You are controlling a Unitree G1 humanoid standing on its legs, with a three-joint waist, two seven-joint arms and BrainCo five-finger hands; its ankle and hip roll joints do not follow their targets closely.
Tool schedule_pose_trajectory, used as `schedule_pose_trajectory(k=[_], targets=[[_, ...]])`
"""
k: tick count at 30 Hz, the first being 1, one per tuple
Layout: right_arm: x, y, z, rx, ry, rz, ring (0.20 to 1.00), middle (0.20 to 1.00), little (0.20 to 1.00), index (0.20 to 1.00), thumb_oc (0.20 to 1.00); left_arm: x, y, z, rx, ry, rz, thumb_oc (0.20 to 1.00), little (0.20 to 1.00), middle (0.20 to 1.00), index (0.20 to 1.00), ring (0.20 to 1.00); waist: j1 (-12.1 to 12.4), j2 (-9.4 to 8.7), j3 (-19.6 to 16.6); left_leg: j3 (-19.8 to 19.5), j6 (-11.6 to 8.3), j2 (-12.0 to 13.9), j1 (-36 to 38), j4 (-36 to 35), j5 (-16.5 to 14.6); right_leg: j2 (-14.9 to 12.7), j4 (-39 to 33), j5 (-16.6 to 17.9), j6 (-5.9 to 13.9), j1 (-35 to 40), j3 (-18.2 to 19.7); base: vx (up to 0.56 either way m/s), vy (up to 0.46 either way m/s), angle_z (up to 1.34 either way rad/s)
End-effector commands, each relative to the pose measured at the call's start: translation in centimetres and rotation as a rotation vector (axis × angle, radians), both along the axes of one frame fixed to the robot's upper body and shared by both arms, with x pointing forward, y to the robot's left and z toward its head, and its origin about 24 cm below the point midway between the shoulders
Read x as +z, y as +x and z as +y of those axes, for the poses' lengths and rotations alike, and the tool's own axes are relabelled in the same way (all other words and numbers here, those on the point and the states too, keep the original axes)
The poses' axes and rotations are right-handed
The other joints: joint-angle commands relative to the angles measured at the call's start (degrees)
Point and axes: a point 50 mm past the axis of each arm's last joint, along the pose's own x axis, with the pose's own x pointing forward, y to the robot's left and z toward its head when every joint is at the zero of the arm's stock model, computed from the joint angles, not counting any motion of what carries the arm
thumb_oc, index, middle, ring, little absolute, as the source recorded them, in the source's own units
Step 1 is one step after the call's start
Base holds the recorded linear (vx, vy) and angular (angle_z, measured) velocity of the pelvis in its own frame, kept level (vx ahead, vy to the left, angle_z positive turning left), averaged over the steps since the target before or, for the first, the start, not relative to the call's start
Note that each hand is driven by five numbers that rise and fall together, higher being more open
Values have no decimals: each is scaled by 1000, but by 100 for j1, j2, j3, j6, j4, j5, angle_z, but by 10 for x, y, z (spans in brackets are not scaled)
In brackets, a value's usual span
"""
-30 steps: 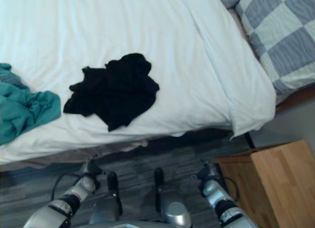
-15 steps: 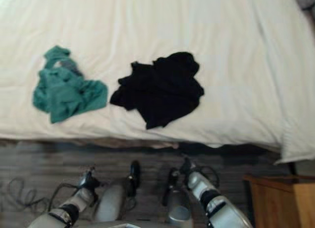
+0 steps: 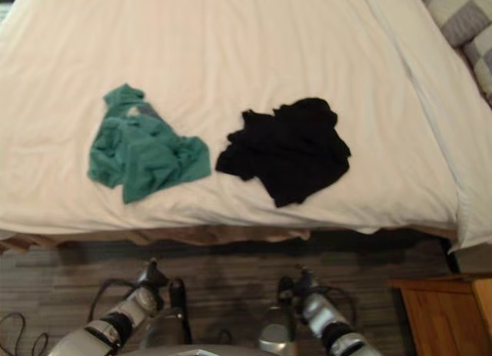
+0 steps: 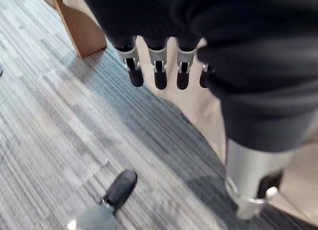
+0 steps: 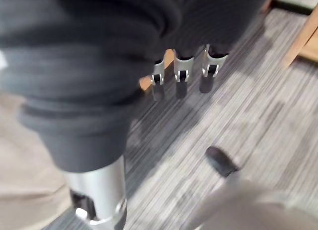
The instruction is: Tidy up the quilt and then pick up the clothes from the bed and put them into the laundry hamper.
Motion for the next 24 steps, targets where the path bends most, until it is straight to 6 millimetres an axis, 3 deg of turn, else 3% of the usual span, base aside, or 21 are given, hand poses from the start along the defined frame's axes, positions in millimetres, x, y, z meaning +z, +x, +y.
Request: schedule_pose_trajectory(k=[1,2,3,4,7,8,9,10,11,12,13,15,16,17,18,19,20,21,22,23,24], targets=[[17,27,-9,23,-21,-102,1000,1000,1000,1000,1000,-3,-11,15,15,53,24,1000,1000,1000,1000,1000,45,233,136,25,-45,363,-31,406,-687,573,455,-1148,229,-88,-17,-88,204,-63],[17,27,-9,24,-21,-102,1000,1000,1000,1000,1000,-2,-11,15,15,53,24,1000,1000,1000,1000,1000,48,232,127,29,-44,362,-45,404,-677,574,456,-1142,225,-106,-12,-98,224,-35],[15,23,-18,-17,-34,-92,1000,1000,1000,1000,1000,-4,-17,23,82,44,35,1000,1000,1000,1000,1000,70,254,140,22,46,201,-7,354,-661,1085,625,-1465,147,-129,101,-43,157,-5],[11,17,-30,-71,-52,-69,1000,1000,1000,1000,1000,-4,-23,33,136,46,43,1000,1000,1000,1000,1000,107,257,117,23,70,85,39,311,-665,1216,467,-1571,68,31,42,-43,157,2],[8,10,-48,-176,-67,-54,1000,1000,1000,1000,1000,-6,-35,46,210,53,59,1000,1000,1000,1000,1000,145,266,61,71,54,39,42,273,-633,1096,167,-1459,78,211,-121,18,52,-4],[11,3,-78,-374,-49,-74,1000,1000,1000,1000,1000,-9,-66,76,409,76,94,1000,1000,1000,1000,1000,108,299,1,213,48,25,180,127,-615,1143,-184,-1341,141,303,113,37,44,6],[11,3,-78,-374,-49,-74,1000,1000,1000,1000,1000,-9,-66,76,409,77,94,1000,1000,1000,1000,1000,111,297,-15,217,49,25,161,124,-606,1145,-195,-1326,139,285,117,61,37,-11],[13,-1,-92,-479,-33,-94,1000,1000,1000,1000,1000,-9,-87,92,538,87,113,1000,1000,1000,1000,1000,111,292,-48,281,40,31,228,103,-608,1097,-261,-1275,151,346,89,101,5,-33],[24,-6,-118,-613,-27,-177,1000,1000,1000,1000,1000,-7,-123,115,714,116,149,1000,1000,1000,1000,1000,79,292,-145,322,26,36,317,32,-591,1064,-402,-1209,184,452,65,101,5,-36],[24,-6,-118,-613,-27,-177,1000,1000,1000,1000,1000,-7,-123,115,714,116,149,1000,1000,1000,1000,1000,78,290,-161,322,28,34,299,29,-580,1064,-411,-1196,182,436,65,159,9,-27],[50,-9,-147,-706,-40,-341,1000,1000,1000,1000,1000,6,-136,142,843,156,76,1000,1000,1000,1000,1000,28,296,-248,368,5,23,426,-60,-573,1044,-606,-1137,226,592,32,124,3,0],[68,-8,-158,-681,-75,-433,1000,1000,1000,1000,1000,20,-125,158,866,179,-37,1000,1000,1000,1000,1000,14,305,-270,376,-5,21,467,-72,-572,1021,-633,-1120,251,650,-2,100,-3,-1],[107,-3,-173,-590,-158,-614,1000,1000,1000,1000,1000,57,-93,180,790,237,-303,1000,1000,1000,1000,1000,-9,318,-269,373,-13,23,541,-81,-590,982,-653,-1108,300,753,-58,31,-6,2],[107,-3,-173,-590,-159,-613,1000,1000,1000,1000,1000,57,-93,180,790,238,-302,1000,1000,1000,1000,1000,-9,316,-281,373,-10,20,527,-89,-569,981,-660,-1090,297,740,-58,53,-25,15],[144,8,-183,-478,-254,-751,1000,1000,1000,1000,1000,105,-57,195,705,260,-582,1000,1000,1000,1000,1000,12,315,-270,352,-16,27,563,-94,-597,967,-660,-1115,323,790,-83,-3,-20,17],[144,8,-183,-477,-254,-751,1000,1000,1000,1000,1000,105,-57,194,706,260,-582,1000,1000,1000,1000,1000,8,312,-275,352,-12,23,551,-101,-572,965,-663,-1097,318,776,-82,18,-26,7],[161,15,-184,-426,-283,-811,1000,1000,1000,1000,1000,130,-41,197,660,263,-705,1000,1000,1000,1000,1000,28,321,-273,337,-16,30,570,-97,-599,960,-650,-1125,332,800,-93,0,0,0],[192,32,-183,-329,-301,-909,1000,1000,1000,1000,1000,186,-9,197,553,251,-960,1000,1000,1000,1000,1000,57,326,-266,320,-28,36,561,-104,-596,946,-645,-1127,351,793,-116,0,0,0],[193,33,-183,-329,-300,-910,1000,1000,1000,1000,1000,186,-9,197,554,251,-961,1000,1000,1000,1000,1000,53,323,-265,321,-23,33,545,-112,-568,944,-647,-1106,345,775,-114,-7,-46,5],[218,46,-178,-253,-295,-985,1000,1000,1000,1000,1000,234,15,187,425,235,-1144,1000,1000,1000,1000,1000,75,333,-255,304,-37,44,552,-111,-595,935,-653,-1120,366,787,-132,-7,-32,2],[226,53,-174,-230,-275,-1012,1000,1000,1000,1000,1000,250,24,182,366,238,-1185,1000,1000,1000,1000,1000,75,334,-237,306,-40,44,542,-113,-592,932,-654,-1111,367,772,-126,-7,-42,2]])
